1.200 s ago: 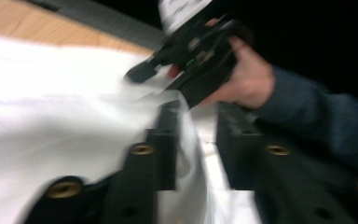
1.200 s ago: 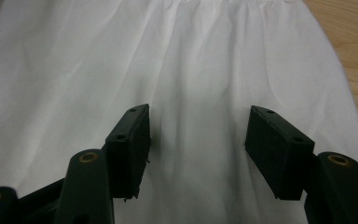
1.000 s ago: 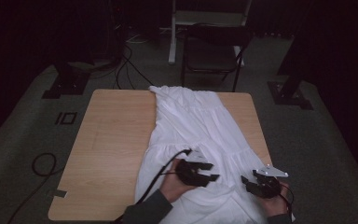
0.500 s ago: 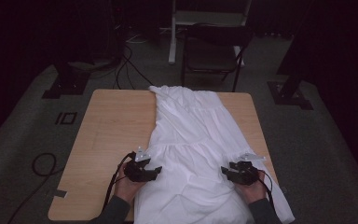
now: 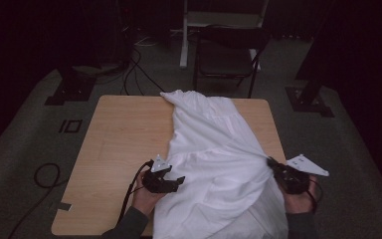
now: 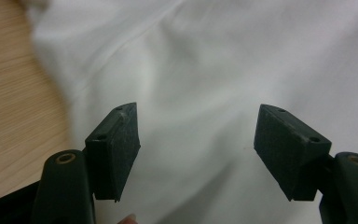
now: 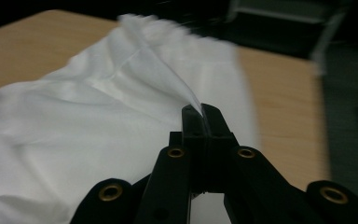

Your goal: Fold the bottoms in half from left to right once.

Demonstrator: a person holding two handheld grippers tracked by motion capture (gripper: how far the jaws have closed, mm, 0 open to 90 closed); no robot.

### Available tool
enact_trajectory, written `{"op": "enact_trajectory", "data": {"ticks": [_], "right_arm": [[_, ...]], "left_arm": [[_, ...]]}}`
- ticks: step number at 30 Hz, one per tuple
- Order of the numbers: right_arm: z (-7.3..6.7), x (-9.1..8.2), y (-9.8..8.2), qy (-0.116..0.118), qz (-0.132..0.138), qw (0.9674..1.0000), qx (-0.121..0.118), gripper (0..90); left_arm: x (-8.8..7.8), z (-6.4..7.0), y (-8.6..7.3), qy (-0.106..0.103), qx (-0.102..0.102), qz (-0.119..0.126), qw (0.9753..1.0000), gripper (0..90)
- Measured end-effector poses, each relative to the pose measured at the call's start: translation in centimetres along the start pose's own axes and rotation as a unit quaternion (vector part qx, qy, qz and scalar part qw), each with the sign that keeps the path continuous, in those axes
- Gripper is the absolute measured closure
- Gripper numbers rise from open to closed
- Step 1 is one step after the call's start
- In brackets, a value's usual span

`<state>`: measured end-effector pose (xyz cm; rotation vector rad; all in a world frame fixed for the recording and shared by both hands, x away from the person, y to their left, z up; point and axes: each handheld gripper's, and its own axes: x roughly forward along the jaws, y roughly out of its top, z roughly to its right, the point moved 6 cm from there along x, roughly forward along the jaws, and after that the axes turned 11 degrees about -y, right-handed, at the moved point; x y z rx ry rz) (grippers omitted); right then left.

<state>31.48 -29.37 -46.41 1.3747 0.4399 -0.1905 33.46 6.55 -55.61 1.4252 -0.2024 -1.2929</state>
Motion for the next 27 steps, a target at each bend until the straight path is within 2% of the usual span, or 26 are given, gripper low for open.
{"op": "enact_trajectory", "data": {"ticks": [2,4,6,7,9,10,13,14,15,16,18,19,21,22,24,27], "right_arm": [[1.8,0.6,-1.2,-0.030,-0.028,0.9992,0.000,89.8],[2.8,2.0,-3.5,-0.040,-0.070,0.9967,-0.005,89.7],[3.3,3.5,-5.9,-0.038,-0.106,0.9936,-0.008,89.7],[3.5,4.4,-7.2,-0.035,-0.120,0.9921,0.000,89.7],[3.6,4.8,-7.9,-0.035,-0.128,0.9911,0.003,89.7],[3.8,6.2,-9.7,-0.032,-0.154,0.9874,0.018,89.5],[3.6,7.4,-11.3,-0.024,-0.182,0.9828,0.021,89.2],[3.6,7.4,-11.3,-0.024,-0.182,0.9828,0.021,89.2],[3.5,7.6,-11.4,-0.021,-0.180,0.9832,0.020,89.2],[3.2,7.6,-11.2,-0.020,-0.186,0.9822,0.017,89.1],[2.8,7.6,-11.2,-0.019,-0.187,0.9821,0.013,88.9],[2.6,7.6,-11.1,-0.016,-0.188,0.9820,0.013,88.8],[2.3,7.5,-11.1,-0.014,-0.187,0.9821,0.011,88.8],[1.6,7.5,-11.0,-0.007,-0.187,0.9823,0.006,87.6],[0.7,7.6,-10.8,0.005,-0.186,0.9826,-0.002,86.9],[-1.1,7.9,-10.4,0.029,-0.182,0.9827,-0.015,85.6]], "left_arm": [[0.8,-0.1,-0.3,0.007,-0.002,-0.015,0.9999,31.1],[1.7,-0.2,-0.9,0.012,-0.006,-0.029,0.9995,31.1],[2.6,-0.5,-1.5,0.015,-0.023,-0.040,0.9988,30.6],[2.9,-0.6,-1.6,0.017,-0.025,-0.043,0.9986,30.5],[2.9,-0.6,-1.6,0.017,-0.025,-0.043,0.9986,30.4],[3.7,-0.5,-1.8,0.027,-0.024,-0.054,0.9979,31.2],[4.0,-0.5,-1.6,0.051,-0.011,-0.067,0.9964,37.4],[4.0,-0.5,-1.6,0.051,-0.011,-0.067,0.9964,43.5],[4.0,-0.5,-1.6,0.051,-0.011,-0.067,0.9964,43.5],[4.1,-0.4,-1.4,0.060,0.012,-0.071,0.9956,58.1],[4.0,-0.6,-1.4,0.064,0.012,-0.072,0.9952,74.1],[3.8,-0.8,-1.4,0.070,0.014,-0.074,0.9947,77.4],[3.8,-0.8,-1.4,0.070,0.014,-0.074,0.9947,79.1],[2.8,-2.3,-1.6,0.089,0.008,-0.076,0.9931,80.0],[1.7,-3.6,-1.9,0.097,-0.007,-0.071,0.9928,80.2],[0.0,-5.7,-2.5,0.117,-0.024,-0.066,0.9907,80.3]]}}
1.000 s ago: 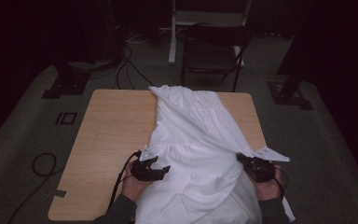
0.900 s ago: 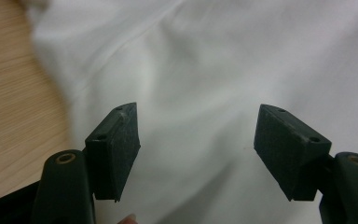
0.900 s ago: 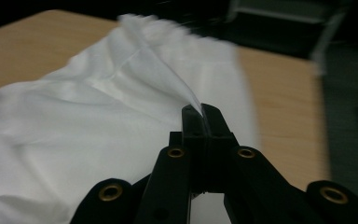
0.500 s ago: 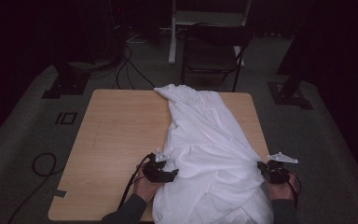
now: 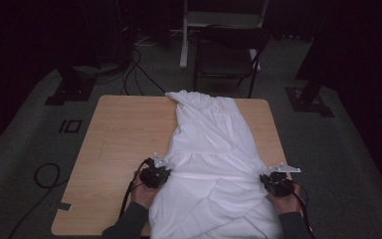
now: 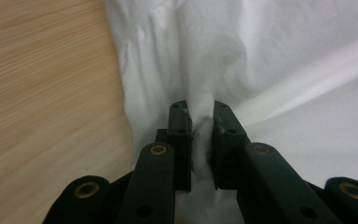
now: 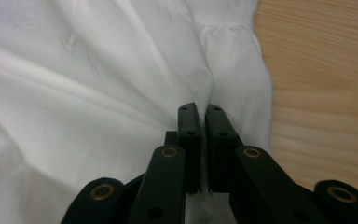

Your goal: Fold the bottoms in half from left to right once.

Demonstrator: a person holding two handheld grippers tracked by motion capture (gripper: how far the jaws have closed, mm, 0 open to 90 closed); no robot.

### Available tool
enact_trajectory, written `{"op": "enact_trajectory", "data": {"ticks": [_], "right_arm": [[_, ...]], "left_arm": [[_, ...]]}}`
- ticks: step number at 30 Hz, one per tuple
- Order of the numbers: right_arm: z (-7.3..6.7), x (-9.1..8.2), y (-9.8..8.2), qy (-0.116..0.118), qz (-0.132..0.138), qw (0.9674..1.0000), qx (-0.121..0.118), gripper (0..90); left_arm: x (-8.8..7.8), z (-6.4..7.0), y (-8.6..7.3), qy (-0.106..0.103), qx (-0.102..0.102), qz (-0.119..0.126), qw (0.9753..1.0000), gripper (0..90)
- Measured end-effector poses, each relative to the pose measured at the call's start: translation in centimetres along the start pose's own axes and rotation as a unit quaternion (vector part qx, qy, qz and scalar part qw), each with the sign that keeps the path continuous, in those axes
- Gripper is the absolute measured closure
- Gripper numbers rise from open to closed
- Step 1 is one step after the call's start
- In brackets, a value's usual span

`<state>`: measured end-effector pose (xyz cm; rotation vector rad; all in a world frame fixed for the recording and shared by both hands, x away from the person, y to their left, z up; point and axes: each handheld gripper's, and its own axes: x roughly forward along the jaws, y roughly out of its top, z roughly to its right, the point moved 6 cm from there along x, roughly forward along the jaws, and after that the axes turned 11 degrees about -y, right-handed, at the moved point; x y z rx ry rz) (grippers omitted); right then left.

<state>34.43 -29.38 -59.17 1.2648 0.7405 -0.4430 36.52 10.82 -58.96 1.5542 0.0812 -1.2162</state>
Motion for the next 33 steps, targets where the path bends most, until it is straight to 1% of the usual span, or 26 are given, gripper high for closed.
{"op": "enact_trajectory", "data": {"ticks": [4,5,6,7,8,9,11,12,13,14,15,16,17,18,20,22,23,24,25,26,27,28,29,30,31,33], "right_arm": [[-3.0,0.4,1.0,0.020,0.006,0.9991,-0.036,85.6],[-3.0,0.4,1.0,0.020,0.006,0.9991,-0.036,85.6],[-3.6,0.5,1.2,0.021,0.007,0.9987,-0.045,85.6],[-4.5,0.8,1.8,0.011,0.010,0.9977,-0.066,85.5],[-4.6,0.9,2.0,0.010,0.010,0.9977,-0.066,85.5],[-4.5,1.0,2.2,0.011,0.010,0.9980,-0.061,85.6],[-3.9,1.2,2.4,-0.004,0.009,0.9984,-0.055,87.4],[-3.9,1.2,2.4,-0.004,0.009,0.9984,-0.055,87.4],[-2.7,1.3,2.3,-0.026,0.001,0.9987,-0.045,88.2],[-2.5,1.2,2.3,-0.025,0.001,0.9989,-0.038,87.6],[-2.5,1.2,2.3,-0.025,0.001,0.9989,-0.038,87.6],[-2.3,0.8,2.3,-0.018,0.006,0.9994,-0.029,84.3],[-2.3,0.3,2.5,-0.005,0.014,0.9997,-0.020,79.3],[-3.2,-0.9,2.9,0.029,0.034,0.9988,-0.022,68.9],[-4.6,-2.0,3.4,0.056,0.054,0.9962,-0.041,61.6],[-6.5,-3.0,3.6,0.105,0.068,0.9910,-0.047,56.9],[-7.0,-3.2,3.6,0.118,0.070,0.9894,-0.048,55.0],[-7.0,-3.2,3.6,0.118,0.070,0.9894,-0.048,55.0],[-8.7,-3.7,3.0,0.159,0.068,0.9833,-0.058,50.8],[-9.3,-3.7,2.6,0.171,0.058,0.9814,-0.065,48.8],[-9.9,-3.4,2.0,0.174,0.044,0.9806,-0.078,48.2],[-10.4,-3.0,1.4,0.172,0.027,0.9801,-0.094,50.5],[-10.6,-2.7,0.8,0.169,0.013,0.9794,-0.111,63.8],[-10.6,-2.7,0.8,0.169,0.013,0.9794,-0.111,63.8],[-10.5,-2.6,0.4,0.162,0.005,0.9798,-0.118,85.2],[-9.8,-3.6,0.6,0.163,0.022,0.9806,-0.107,89.1]], "left_arm": [[-1.5,-2.9,-0.9,0.028,-0.021,0.002,0.9994,80.2],[-1.5,-2.9,-0.9,0.028,-0.021,0.002,0.9994,80.1],[-1.5,-2.9,-0.9,0.028,-0.021,0.002,0.9994,80.1],[-2.2,-4.3,-1.3,0.048,-0.030,0.002,0.9984,79.5],[-2.2,-4.3,-1.3,0.048,-0.030,0.002,0.9984,79.0],[-2.3,-4.9,-1.3,0.045,-0.039,0.004,0.9982,77.6],[-2.3,-5.0,-1.3,0.042,-0.042,0.005,0.9982,73.4],[-2.2,-4.9,-1.3,0.033,-0.046,0.009,0.9984,73.4],[-2.1,-4.6,-1.3,0.024,-0.046,0.009,0.9986,65.8],[-2.0,-3.7,-1.2,0.002,-0.043,0.015,0.9990,61.2],[-2.0,-3.7,-1.2,0.002,-0.043,0.015,0.9990,57.5],[-2.0,-3.2,-1.2,-0.005,-0.036,0.018,0.9992,57.5],[-2.0,-2.8,-1.1,-0.004,-0.030,0.020,0.9994,54.3],[-2.2,-2.2,-0.9,-0.008,-0.027,0.027,0.9992,50.8],[-2.5,-2.1,-0.8,-0.004,-0.027,0.034,0.9991,48.6],[-2.7,-2.1,-0.8,-0.005,-0.030,0.037,0.9988,47.6],[-2.8,-2.2,-1.0,-0.006,-0.031,0.039,0.9988,47.1],[-2.8,-2.2,-1.0,-0.006,-0.031,0.039,0.9988,46.6],[-3.1,-2.3,-1.2,-0.008,-0.035,0.044,0.9984,46.2],[-3.1,-2.3,-1.3,-0.013,-0.039,0.047,0.9981,45.9],[-3.1,-2.3,-1.3,-0.013,-0.039,0.047,0.9981,45.3],[-3.2,-2.3,-1.5,-0.015,-0.042,0.052,0.9977,44.9],[-3.2,-2.3,-1.5,-0.015,-0.042,0.052,0.9977,44.2],[-3.2,-2.3,-1.6,-0.016,-0.042,0.053,0.9976,44.2],[-3.2,-2.2,-1.6,-0.017,-0.042,0.054,0.9975,42.9],[-3.4,-2.1,-1.6,-0.017,-0.041,0.057,0.9974,41.8]]}}
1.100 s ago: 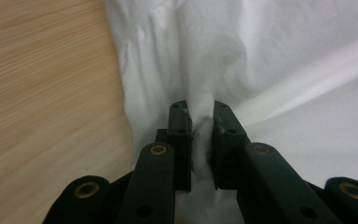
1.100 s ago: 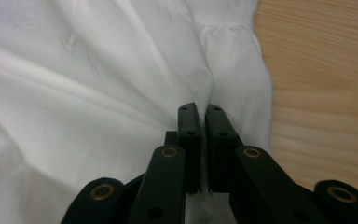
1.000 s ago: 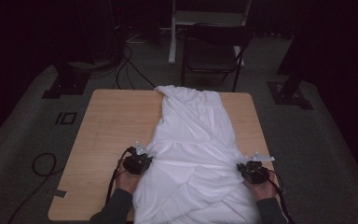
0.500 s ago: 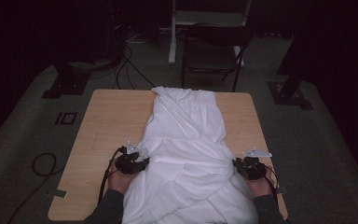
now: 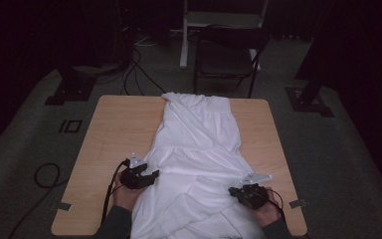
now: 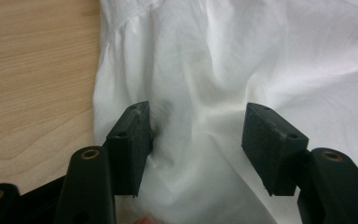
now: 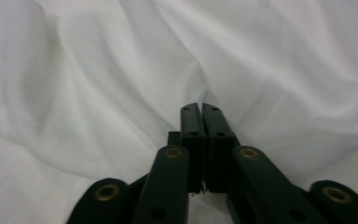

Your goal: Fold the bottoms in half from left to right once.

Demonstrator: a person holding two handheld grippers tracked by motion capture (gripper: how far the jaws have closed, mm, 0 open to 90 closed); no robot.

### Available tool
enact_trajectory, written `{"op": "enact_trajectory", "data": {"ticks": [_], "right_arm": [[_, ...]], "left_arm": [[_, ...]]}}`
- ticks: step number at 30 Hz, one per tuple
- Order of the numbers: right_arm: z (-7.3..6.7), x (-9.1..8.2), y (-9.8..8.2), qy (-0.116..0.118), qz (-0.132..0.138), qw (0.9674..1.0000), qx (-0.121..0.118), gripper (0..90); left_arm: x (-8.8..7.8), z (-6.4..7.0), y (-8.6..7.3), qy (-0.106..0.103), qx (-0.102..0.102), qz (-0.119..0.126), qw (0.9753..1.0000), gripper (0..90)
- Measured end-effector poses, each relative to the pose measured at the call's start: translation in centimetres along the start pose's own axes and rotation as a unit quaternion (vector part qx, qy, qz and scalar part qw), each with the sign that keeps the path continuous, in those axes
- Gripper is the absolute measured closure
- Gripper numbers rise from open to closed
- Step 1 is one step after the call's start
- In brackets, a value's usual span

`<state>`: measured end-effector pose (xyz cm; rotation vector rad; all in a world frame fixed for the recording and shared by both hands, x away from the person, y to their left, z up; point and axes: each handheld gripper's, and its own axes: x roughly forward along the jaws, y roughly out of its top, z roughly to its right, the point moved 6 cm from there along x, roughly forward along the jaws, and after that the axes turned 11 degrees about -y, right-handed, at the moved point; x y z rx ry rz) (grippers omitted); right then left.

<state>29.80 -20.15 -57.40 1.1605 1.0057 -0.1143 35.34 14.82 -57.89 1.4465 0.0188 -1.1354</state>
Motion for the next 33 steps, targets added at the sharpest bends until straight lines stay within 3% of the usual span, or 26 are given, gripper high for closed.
{"op": "enact_trajectory", "data": {"ticks": [1,3,4,7,9,10,12,14,17,20,22,25,27,28,29,30,31,33], "right_arm": [[0.3,-1.0,0.1,-0.007,0.012,0.9999,0.000,89.3],[0.3,-1.0,0.1,-0.007,0.012,0.9999,0.000,89.3],[1.3,-4.7,0.5,-0.028,0.056,0.9980,-0.001,89.3],[2.6,-8.2,0.2,-0.051,0.086,0.9949,0.011,89.3],[3.0,-8.9,-0.1,-0.053,0.089,0.9944,0.017,89.3],[4.0,-10.2,-1.8,-0.057,0.071,0.9955,0.026,88.6],[4.4,-9.4,-3.7,-0.042,0.019,0.9986,0.028,84.2],[4.6,-8.1,-4.8,-0.049,-0.011,0.9983,0.029,71.5],[4.2,-6.8,-3.8,-0.049,0.009,0.9984,0.028,62.4],[3.8,-5.9,-2.3,-0.044,0.021,0.9987,0.017,61.2],[3.4,-3.7,0.0,-0.040,0.031,0.9987,0.002,58.0],[3.3,-1.3,1.7,-0.036,0.034,0.9988,0.002,54.5],[3.3,-0.7,2.0,-0.030,0.034,0.9990,0.003,54.5],[3.2,1.2,2.4,-0.018,0.015,0.9997,0.008,54.7],[3.2,1.2,2.4,-0.018,0.015,0.9997,0.008,54.7],[2.8,1.8,2.2,-0.004,0.004,1.0000,0.003,76.3],[2.6,1.6,2.0,0.005,0.002,1.0000,0.005,84.2],[2.4,0.5,1.4,0.008,0.001,1.0000,0.001,88.4]], "left_arm": [[-0.1,0.1,0.0,-0.001,0.001,0.000,1.0000,41.5],[-0.1,0.1,0.1,-0.001,0.002,0.001,1.0000,41.0],[0.0,0.2,0.0,0.000,0.006,-0.004,1.0000,40.4],[0.4,0.4,-0.3,0.006,0.012,-0.016,0.9998,40.1],[0.4,0.4,-0.3,0.006,0.012,-0.016,0.9998,40.1],[0.8,0.5,-0.7,0.003,0.014,-0.025,0.9996,39.5],[0.9,0.6,-0.6,0.000,0.015,-0.026,0.9995,39.0],[0.9,0.7,-0.5,0.002,0.019,-0.027,0.9994,38.8],[1.0,0.8,-0.4,0.002,0.021,-0.028,0.9994,38.8],[1.1,0.9,-0.4,0.000,0.021,-0.027,0.9994,38.7],[1.3,1.0,-0.5,-0.003,0.018,-0.025,0.9995,38.7],[1.5,0.9,-0.7,-0.006,0.017,-0.024,0.9996,38.6],[1.5,0.9,-0.7,-0.006,0.017,-0.024,0.9996,38.5],[1.5,0.8,-0.8,-0.008,0.013,-0.023,0.9996,38.3],[1.5,0.8,-0.8,-0.008,0.013,-0.023,0.9996,38.3],[1.5,0.8,-0.9,-0.009,0.012,-0.022,0.9997,38.2],[1.4,0.8,-0.9,-0.009,0.011,-0.021,0.9997,38.2],[1.4,0.8,-1.0,-0.010,0.009,-0.021,0.9997,38.2]]}}
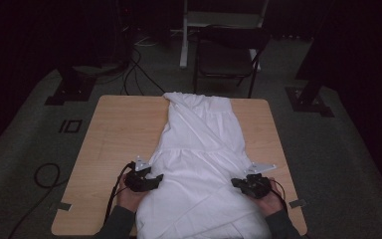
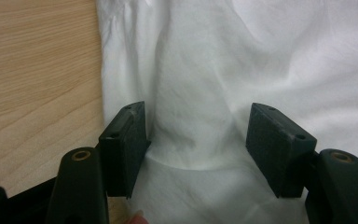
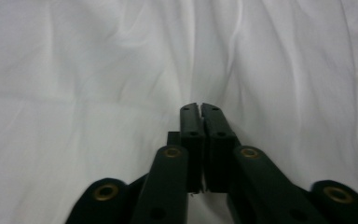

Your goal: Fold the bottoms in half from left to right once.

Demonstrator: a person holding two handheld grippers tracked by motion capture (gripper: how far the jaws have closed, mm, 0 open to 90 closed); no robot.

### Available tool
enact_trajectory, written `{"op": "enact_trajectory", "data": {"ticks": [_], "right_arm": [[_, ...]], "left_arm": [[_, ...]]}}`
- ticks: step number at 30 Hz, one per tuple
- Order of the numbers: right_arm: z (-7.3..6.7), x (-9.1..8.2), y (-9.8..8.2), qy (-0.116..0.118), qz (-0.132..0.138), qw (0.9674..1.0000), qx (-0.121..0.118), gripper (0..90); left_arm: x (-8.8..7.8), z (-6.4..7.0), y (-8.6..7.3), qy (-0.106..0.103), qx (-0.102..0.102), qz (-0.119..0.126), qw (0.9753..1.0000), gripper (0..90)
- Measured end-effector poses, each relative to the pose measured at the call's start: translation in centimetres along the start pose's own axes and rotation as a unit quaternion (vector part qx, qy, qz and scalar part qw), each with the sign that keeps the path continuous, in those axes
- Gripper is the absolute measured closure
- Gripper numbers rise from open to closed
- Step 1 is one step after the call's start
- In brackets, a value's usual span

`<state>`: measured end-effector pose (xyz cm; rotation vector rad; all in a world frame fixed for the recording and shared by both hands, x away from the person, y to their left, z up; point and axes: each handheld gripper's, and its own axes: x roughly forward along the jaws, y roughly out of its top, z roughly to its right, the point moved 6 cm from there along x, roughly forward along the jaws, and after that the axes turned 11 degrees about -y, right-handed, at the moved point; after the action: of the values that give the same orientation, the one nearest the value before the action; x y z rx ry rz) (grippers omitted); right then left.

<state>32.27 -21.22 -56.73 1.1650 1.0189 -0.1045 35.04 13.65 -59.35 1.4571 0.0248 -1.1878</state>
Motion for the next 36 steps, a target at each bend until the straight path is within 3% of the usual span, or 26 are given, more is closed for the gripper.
{"op": "enact_trajectory", "data": {"ticks": [5,9,13,15,16,18,20,22,26,28,29,30,32,35,36], "right_arm": [[0.3,-4.4,-2.9,-0.002,-0.011,0.9999,-0.002,88.6],[1.1,-7.6,-6.0,-0.002,-0.041,0.9991,-0.003,88.5],[2.1,-10.4,-8.9,0.001,-0.071,0.9974,0.012,88.5],[2.5,-11.5,-10.2,0.016,-0.085,0.9961,0.017,88.2],[2.5,-11.9,-10.6,0.022,-0.083,0.9962,0.016,85.8],[2.8,-12.4,-10.9,0.030,-0.073,0.9968,0.016,72.1],[3.4,-12.5,-10.1,0.013,-0.048,0.9984,0.028,64.4],[4.2,-12.1,-8.7,-0.002,-0.013,0.9991,0.040,58.4],[5.5,-8.9,-5.3,-0.039,0.013,0.9985,0.036,54.3],[6.0,-6.6,-3.6,-0.053,0.020,0.9978,0.035,54.2],[6.0,-6.6,-3.6,-0.053,0.020,0.9978,0.035,54.2],[6.6,-4.3,-1.8,-0.052,0.030,0.9975,0.038,53.8],[7.3,-1.8,-0.2,-0.064,0.029,0.9967,0.042,53.8],[7.8,1.7,2.1,-0.061,0.024,0.9970,0.043,53.7],[7.8,1.7,2.1,-0.061,0.024,0.9970,0.043,53.7]], "left_arm": [[0.0,0.1,0.0,0.003,0.004,-0.004,1.0000,38.1],[0.0,0.1,0.0,0.004,0.005,-0.006,1.0000,37.9],[0.0,0.0,0.0,0.004,0.004,-0.007,1.0000,37.5],[0.0,0.0,0.1,0.004,0.004,-0.006,1.0000,37.0],[0.0,0.0,0.1,0.004,0.004,-0.006,1.0000,36.8],[0.0,0.1,0.2,0.005,0.006,-0.006,1.0000,36.4],[-0.1,0.1,0.3,0.005,0.007,-0.004,1.0000,35.9],[0.0,0.1,0.4,0.004,0.005,-0.002,1.0000,35.9],[0.0,0.0,0.6,0.004,0.006,-0.001,1.0000,35.9],[0.0,-0.2,1.1,0.004,0.006,0.002,1.0000,35.9],[0.0,-0.2,1.1,0.004,0.006,0.002,1.0000,35.9],[0.0,-0.6,1.8,0.006,0.001,0.008,0.9999,35.9],[0.2,-1.1,2.8,0.006,-0.007,0.018,0.9998,35.9],[1.1,-1.9,4.0,0.015,-0.009,0.012,0.9998,35.8],[1.1,-1.9,4.0,0.015,-0.009,0.012,0.9998,35.9]]}}
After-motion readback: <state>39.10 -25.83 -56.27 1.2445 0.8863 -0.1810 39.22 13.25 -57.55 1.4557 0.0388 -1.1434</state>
